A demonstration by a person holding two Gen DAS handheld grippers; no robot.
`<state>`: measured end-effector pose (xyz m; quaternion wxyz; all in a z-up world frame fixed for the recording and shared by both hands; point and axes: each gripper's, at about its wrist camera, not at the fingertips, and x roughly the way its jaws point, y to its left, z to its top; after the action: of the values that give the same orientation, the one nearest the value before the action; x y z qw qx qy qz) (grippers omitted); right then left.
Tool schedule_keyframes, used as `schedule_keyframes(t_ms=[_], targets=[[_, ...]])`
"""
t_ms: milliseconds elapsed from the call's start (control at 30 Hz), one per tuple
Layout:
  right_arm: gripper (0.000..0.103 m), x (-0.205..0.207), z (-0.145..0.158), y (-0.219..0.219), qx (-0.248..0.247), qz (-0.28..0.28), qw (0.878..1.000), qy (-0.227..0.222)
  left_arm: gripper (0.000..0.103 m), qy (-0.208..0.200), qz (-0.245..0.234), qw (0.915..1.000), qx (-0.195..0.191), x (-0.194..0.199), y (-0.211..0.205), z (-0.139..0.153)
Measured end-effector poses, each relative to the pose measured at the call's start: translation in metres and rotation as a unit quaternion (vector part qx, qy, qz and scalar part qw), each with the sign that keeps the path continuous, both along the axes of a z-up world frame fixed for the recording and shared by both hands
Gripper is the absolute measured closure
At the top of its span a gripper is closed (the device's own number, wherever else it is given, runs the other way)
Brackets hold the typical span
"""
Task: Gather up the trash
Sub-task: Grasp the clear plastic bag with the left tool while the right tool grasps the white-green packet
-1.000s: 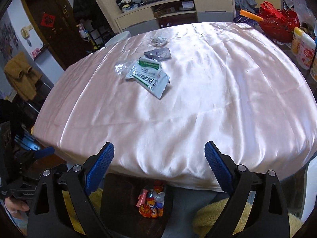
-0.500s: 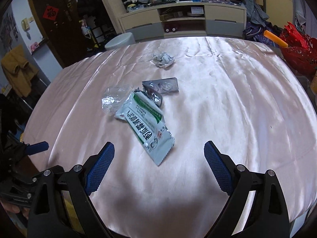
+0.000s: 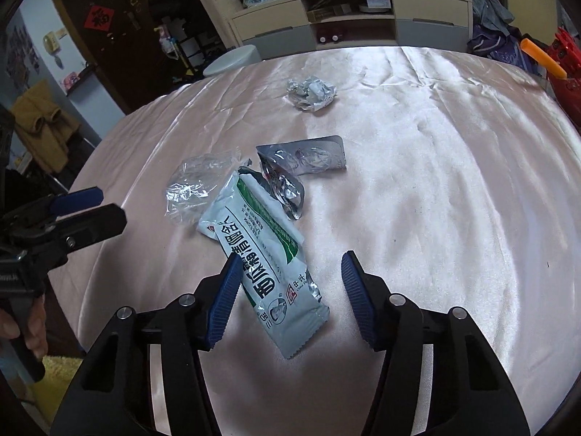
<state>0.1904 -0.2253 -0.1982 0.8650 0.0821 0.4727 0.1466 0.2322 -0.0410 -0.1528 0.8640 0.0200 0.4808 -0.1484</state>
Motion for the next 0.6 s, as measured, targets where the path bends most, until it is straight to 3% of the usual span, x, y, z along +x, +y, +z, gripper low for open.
schedule_keyframes(t_ms=[133,233,333,400,467,600], targets=[[0.064,0.001,-0.001,0.001,-0.010,0.007,1.000,-0.003,0.013,0.005,-0.016,0.9998,0.006,0.014,-0.016,-0.007],[0.067,0.001,-0.001,0.000,-0.010,0.010,1.000,-0.004,0.016,0.009,-0.025,0.9996,0.006,0.023,-0.026,-0.013],[0.073,0.001,-0.002,-0.003,-0.008,0.012,1.000,-0.003,0.030,0.020,-0.032,0.9993,0.003,0.031,-0.031,-0.021],[0.077,0.001,-0.002,-0.004,0.001,0.016,1.000,0.001,0.050,0.033,-0.036,0.9988,-0.002,0.035,-0.033,-0.028],[0.081,0.000,-0.003,-0.005,0.008,0.019,1.000,0.004,0.061,0.043,-0.038,0.9983,-0.005,0.038,-0.033,-0.035],[0.087,-0.003,-0.001,-0.005,0.024,0.027,0.999,0.006,0.068,0.041,-0.045,0.9981,-0.008,0.033,-0.034,-0.036]])
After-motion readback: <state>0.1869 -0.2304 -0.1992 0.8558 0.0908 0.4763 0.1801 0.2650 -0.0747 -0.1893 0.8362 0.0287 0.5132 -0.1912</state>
